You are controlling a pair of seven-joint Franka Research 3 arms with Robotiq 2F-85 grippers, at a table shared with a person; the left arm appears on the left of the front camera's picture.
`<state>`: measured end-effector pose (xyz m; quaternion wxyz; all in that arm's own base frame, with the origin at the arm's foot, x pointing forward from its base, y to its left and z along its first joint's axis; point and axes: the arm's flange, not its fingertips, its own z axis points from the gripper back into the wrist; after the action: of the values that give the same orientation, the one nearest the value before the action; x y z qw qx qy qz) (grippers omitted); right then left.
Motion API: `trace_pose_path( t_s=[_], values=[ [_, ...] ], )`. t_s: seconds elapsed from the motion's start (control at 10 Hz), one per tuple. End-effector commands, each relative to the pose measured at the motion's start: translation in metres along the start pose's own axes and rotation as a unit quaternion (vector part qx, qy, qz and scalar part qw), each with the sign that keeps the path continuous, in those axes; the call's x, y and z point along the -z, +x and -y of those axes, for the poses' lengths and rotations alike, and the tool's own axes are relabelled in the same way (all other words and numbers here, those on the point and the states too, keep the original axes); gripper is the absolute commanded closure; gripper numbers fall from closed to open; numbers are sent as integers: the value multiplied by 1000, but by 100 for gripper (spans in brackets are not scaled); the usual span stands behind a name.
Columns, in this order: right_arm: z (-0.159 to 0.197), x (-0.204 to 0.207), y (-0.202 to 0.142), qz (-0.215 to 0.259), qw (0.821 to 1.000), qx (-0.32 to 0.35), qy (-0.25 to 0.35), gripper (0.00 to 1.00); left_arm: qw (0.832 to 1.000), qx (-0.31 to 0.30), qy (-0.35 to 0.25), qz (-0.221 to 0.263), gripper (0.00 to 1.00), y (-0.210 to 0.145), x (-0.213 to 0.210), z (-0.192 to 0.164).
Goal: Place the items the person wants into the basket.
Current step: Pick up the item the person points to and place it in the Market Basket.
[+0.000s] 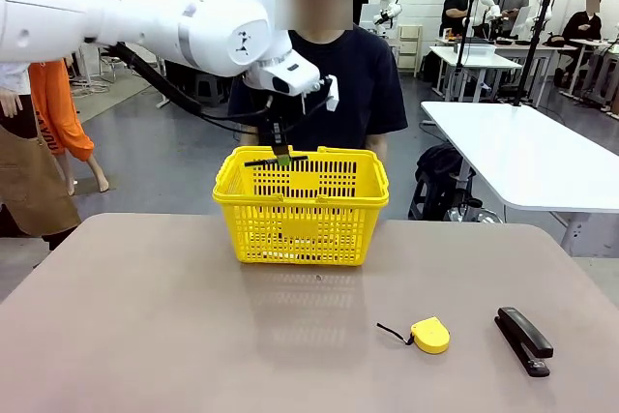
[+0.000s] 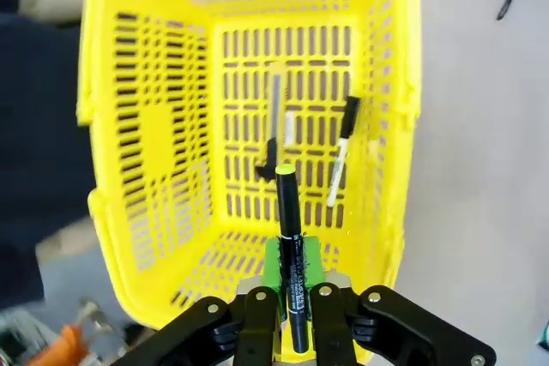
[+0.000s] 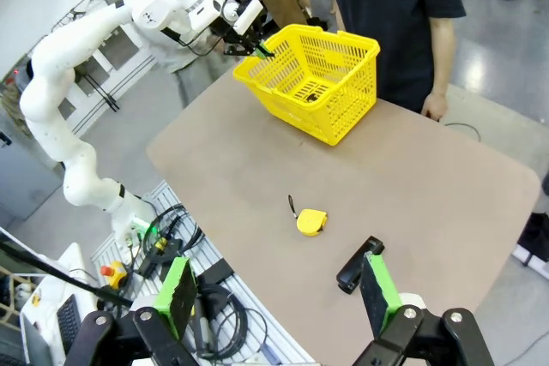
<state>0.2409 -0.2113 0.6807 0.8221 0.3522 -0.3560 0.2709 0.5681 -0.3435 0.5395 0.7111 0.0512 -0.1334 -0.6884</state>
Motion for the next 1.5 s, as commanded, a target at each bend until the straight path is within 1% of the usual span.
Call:
trace_pose_path(
  t_s=[0.0,0.1,0.2,0.6,0.7,0.8,0.9,1.1,1.2,1.3,1.4],
  values=[
    [0,-1,2,10,1000,-8,10,0,997,64,-39,-6,89,7,2,1],
    [0,-1,2,10,1000,-8,10,0,998,45,-47,-19,89,9,-1,-2],
    [0,-1,2,10,1000,-8,10,0,999,33,-17,-1,89,8,10,6],
    [0,-1,2,10,1000,-8,10,0,999,33,-17,-1,89,8,10,6],
    [0,-1,2,10,1000,-8,10,0,999,40,-26,-3,89,9,10,5],
    [0,-1,2,10,1000,-8,10,0,999,46,-29,6,89,10,18,-5],
    [0,-1,2,10,1000,-8,10,0,998,45,-34,3,89,13,25,-15],
    [0,-1,2,10,1000,-8,10,0,998,24,-60,-16,89,18,42,-22],
    [0,-1,2,10,1000,-8,10,0,997,21,-65,-27,89,18,49,-32],
    [0,-1,2,10,1000,-8,10,0,997,16,-70,-42,89,20,60,-34],
    [0,-1,2,10,1000,-8,10,0,996,5,-76,-49,89,21,73,-29]
  ],
)
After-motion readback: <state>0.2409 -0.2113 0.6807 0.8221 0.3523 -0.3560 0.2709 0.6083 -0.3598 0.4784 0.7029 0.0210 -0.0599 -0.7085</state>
